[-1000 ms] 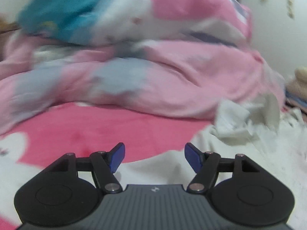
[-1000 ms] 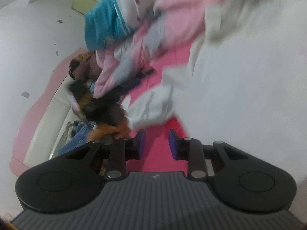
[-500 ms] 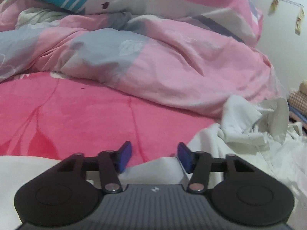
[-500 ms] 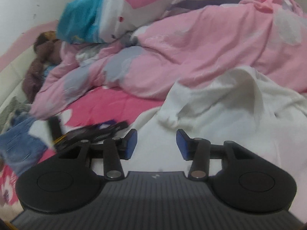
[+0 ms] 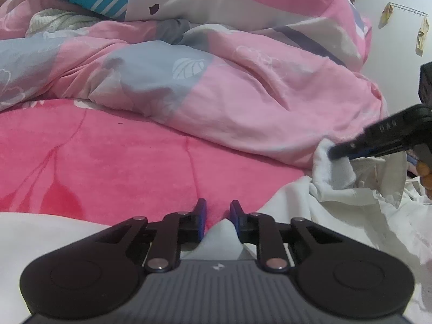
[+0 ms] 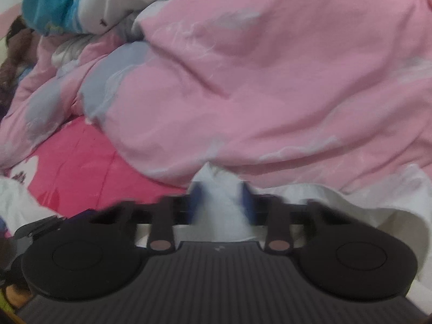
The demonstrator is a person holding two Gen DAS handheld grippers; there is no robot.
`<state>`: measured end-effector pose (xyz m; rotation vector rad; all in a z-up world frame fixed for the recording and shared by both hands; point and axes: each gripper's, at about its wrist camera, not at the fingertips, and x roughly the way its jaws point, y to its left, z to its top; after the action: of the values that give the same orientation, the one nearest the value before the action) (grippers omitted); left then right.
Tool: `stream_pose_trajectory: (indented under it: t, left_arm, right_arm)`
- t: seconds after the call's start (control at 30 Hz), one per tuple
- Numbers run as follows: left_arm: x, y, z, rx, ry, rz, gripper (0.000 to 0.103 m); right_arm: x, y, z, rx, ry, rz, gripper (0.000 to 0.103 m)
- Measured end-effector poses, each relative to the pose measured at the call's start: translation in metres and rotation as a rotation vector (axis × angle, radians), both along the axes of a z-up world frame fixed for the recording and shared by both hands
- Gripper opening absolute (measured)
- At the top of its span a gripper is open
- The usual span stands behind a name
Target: Fold clothes
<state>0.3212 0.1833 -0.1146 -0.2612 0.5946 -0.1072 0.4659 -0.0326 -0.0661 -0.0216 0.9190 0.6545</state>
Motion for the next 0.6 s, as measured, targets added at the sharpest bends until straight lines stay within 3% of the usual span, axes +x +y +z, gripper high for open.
stream_pose_trajectory:
  t: [0.17,0.3,0.43,0.6]
  left_arm:
    - [0.0,0.001,0.0,-0.001,0.003,0.004,0.017]
    - [0.0,0.002,0.0,-0.003,0.005,0.005,0.016]
    - [0.0,0.002,0.0,-0.009,0.006,0.007,0.015]
    - [0.0,0.005,0.0,-0.022,0.008,0.009,0.013]
  right_arm:
    - [-0.036,-0.034,0.018,0.154,-0.071,-0.037,0.001]
    - [-0.06,-0.062,0.003,0.177,-0.069,-0.112,0.002]
    - [-0.054,-0.076,-0.031,0.139,-0.003,-0.189,0.006]
    - [-0.049,-0.094,-0.028,0.22,0.037,-0.265,0.011]
